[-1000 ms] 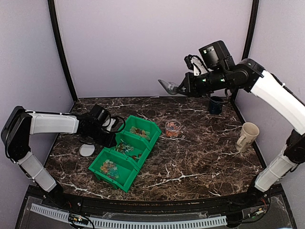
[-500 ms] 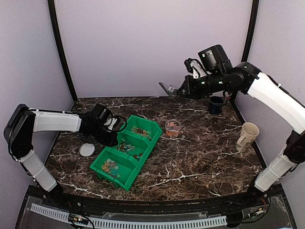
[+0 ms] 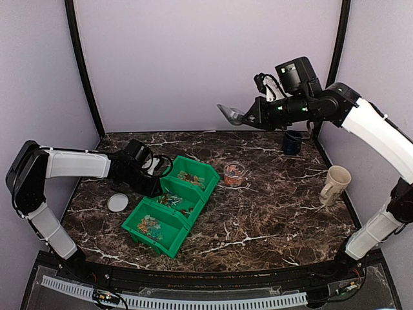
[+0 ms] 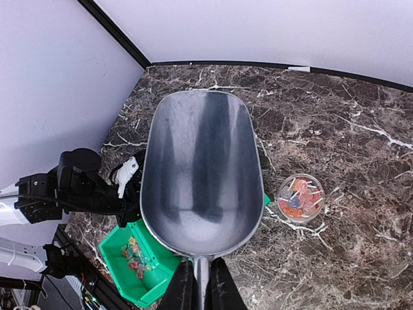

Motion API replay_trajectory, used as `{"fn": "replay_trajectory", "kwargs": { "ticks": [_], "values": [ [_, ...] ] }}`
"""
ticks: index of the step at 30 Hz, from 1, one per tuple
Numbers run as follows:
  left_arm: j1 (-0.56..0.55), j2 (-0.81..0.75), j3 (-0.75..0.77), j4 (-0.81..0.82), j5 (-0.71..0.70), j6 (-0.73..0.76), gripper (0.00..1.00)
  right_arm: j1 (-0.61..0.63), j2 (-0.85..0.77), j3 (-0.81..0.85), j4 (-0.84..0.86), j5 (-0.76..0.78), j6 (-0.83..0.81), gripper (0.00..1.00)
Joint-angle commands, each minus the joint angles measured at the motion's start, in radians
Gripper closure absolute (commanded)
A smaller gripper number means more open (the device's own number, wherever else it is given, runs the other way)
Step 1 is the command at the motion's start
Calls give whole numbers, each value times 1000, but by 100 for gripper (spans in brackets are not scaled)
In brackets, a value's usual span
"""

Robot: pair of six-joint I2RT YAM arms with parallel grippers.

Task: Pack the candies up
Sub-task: Place the storage box at the center of the board, then pick up the storage box from the center of the board.

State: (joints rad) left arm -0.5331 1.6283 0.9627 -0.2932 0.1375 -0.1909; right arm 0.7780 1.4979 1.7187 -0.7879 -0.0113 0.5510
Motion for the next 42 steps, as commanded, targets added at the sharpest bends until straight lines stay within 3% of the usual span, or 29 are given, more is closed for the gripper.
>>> {"fn": "replay_trajectory", "kwargs": {
  "ticks": [1,14,18,22,27,32,42],
  "values": [
    [-3,-4,24,1,2,1,73,-8,-38,4,69,-5,-10,100],
    [-4,-44,33,-6,-35,0,53,-25,-1,-2,59,18,2,100],
    [-3,-52,48,-17,-40,-2,39,-36,-41,-83,109,32,-18,100],
    [-4,-78,52,-16,-38,-1,36,-46,-99,-176,191,56,-75,100],
    [-3,-128,68,-35,-29,3,23,-51,-151,-284,254,98,-115,100],
    [-3,-128,124,-76,-82,18,22,-51,-187,-389,331,110,-107,100],
    [-3,90,349,-130,-127,20,22,-51,-191,-495,443,29,-196,100]
  ]
}}
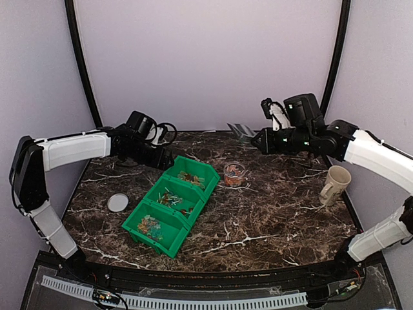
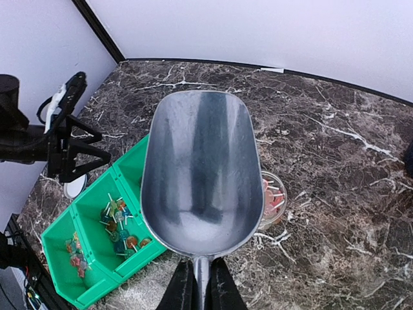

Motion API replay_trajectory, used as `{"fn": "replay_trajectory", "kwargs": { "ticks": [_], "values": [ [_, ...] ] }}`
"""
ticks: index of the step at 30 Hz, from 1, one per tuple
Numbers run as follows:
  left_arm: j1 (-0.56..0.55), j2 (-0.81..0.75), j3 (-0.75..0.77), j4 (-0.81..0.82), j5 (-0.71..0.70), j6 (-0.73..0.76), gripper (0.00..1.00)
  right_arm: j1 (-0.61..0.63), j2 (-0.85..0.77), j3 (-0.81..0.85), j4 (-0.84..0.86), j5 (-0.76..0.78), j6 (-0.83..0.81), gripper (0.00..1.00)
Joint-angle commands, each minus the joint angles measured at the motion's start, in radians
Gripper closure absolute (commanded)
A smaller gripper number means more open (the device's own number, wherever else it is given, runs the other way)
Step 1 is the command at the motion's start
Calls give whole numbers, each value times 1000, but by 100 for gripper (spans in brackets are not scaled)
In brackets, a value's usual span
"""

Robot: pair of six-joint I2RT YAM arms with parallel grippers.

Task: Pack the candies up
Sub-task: Pick up the storage box from the center of the board.

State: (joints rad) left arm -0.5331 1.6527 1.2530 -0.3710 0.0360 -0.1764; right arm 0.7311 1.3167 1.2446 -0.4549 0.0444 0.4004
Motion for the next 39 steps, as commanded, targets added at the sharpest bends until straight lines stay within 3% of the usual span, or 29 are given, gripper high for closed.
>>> {"fn": "replay_trajectory", "kwargs": {
  "ticks": [1,15,33,39],
  "values": [
    [-3,86,76,-57,-29,6,22,-3,-13,-33,116,-28,-46,100],
    [2,272,178,-85,-45,4,28,-3,-47,-143,131,-62,-66,100],
    [11,311,162,-62,-16,-9,51,2,12,-115,128,-106,-86,100],
    [13,315,157,-56,6,-17,65,5,11,-119,113,-104,-94,100]
  ]
}}
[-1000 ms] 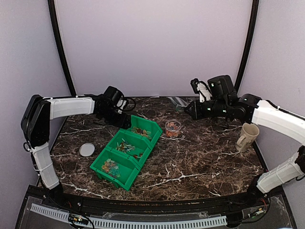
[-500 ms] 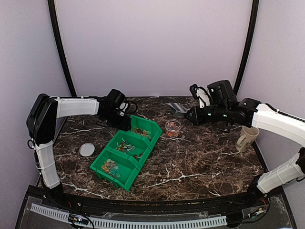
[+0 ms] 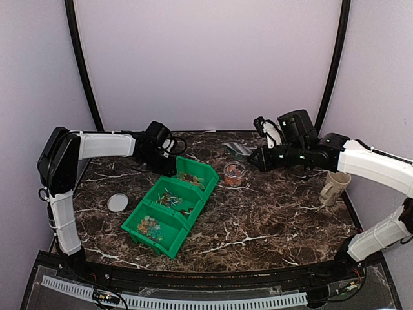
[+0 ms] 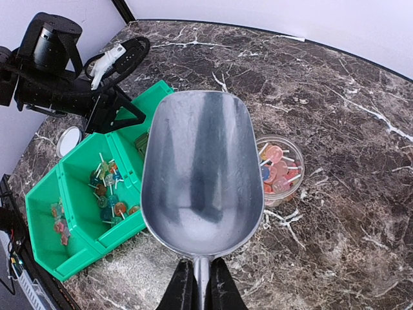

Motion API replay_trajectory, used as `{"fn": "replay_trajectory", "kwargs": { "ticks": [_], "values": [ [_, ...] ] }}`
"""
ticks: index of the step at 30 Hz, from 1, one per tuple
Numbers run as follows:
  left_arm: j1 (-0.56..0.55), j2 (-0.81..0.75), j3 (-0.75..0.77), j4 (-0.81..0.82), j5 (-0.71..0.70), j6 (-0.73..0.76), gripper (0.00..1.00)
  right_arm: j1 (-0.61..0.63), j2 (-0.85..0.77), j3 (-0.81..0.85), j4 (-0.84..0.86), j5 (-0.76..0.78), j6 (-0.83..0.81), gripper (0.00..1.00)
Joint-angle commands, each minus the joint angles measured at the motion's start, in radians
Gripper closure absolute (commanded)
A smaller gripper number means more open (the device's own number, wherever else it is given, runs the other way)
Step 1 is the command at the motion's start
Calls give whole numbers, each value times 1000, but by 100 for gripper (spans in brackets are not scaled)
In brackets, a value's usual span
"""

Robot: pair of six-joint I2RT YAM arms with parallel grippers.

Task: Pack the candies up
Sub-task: Pick up the storage box from the center of the board.

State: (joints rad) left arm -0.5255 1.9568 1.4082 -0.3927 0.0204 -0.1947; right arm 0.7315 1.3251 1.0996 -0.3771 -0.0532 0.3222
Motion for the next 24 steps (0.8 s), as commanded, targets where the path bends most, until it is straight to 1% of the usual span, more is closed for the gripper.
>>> {"fn": "replay_trajectory", "kwargs": {
  "ticks": [1,12,14,19,24],
  "values": [
    [4,11,2,-35,25,0,66,5,1,27,34,-7,-20,100],
    [5,-19,-7,-53,70,-22,95,9,-7,46,-36,37,-82,100],
    [3,-35,-8,-56,81,-28,100,9,-7,84,-53,47,-94,100],
    [-6,-94,-25,-62,78,-36,100,11,4,114,-73,33,-124,100],
    [-10,-162,-60,-60,93,-43,100,31,64,192,-147,-1,-207,100]
  ]
}}
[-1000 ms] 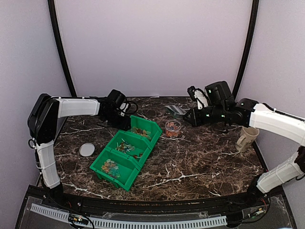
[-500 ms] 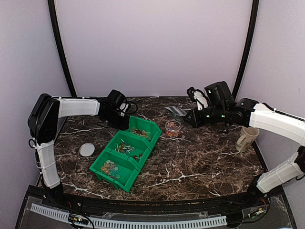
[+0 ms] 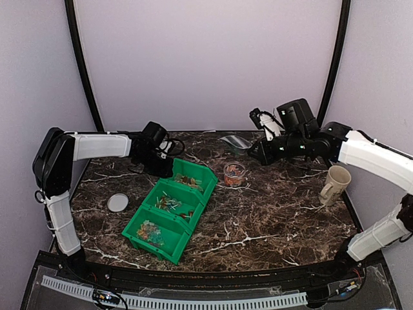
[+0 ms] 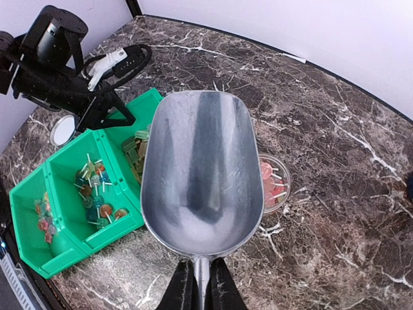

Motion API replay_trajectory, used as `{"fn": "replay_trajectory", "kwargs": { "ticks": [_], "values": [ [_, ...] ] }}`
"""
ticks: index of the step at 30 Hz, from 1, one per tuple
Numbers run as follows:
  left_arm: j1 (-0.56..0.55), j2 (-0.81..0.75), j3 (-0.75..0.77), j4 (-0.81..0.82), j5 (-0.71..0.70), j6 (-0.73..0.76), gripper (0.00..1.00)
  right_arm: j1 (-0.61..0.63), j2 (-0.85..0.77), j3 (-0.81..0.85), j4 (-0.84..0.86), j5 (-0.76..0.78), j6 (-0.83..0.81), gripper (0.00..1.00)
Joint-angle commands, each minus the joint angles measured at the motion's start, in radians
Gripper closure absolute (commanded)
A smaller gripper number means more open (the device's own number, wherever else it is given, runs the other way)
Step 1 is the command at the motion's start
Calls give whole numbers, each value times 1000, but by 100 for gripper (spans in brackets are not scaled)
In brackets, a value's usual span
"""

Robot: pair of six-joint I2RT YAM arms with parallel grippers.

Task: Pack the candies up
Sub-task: Pick up the storage box from the center of the board.

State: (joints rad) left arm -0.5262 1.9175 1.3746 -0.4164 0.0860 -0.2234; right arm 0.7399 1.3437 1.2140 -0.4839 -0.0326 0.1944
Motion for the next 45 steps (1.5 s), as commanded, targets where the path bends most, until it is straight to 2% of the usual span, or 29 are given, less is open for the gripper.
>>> {"fn": "replay_trajectory", "kwargs": {
  "ticks": [1,14,20,26,34,45],
  "values": [
    [-10,-136,-34,-39,37,-15,100,32,63,100,-62,-11,-97,100],
    [-13,-280,-174,3,82,4,100,166,341,433,-409,176,-266,100],
    [-15,-278,-185,12,49,18,100,241,504,588,-566,264,-312,100],
    [-19,-272,-192,20,52,26,100,282,623,713,-646,301,-356,100],
    [-26,-267,-202,29,60,32,100,325,663,741,-668,277,-415,100],
    [-52,-273,-210,44,81,52,100,349,767,778,-705,332,-431,100]
  ]
}}
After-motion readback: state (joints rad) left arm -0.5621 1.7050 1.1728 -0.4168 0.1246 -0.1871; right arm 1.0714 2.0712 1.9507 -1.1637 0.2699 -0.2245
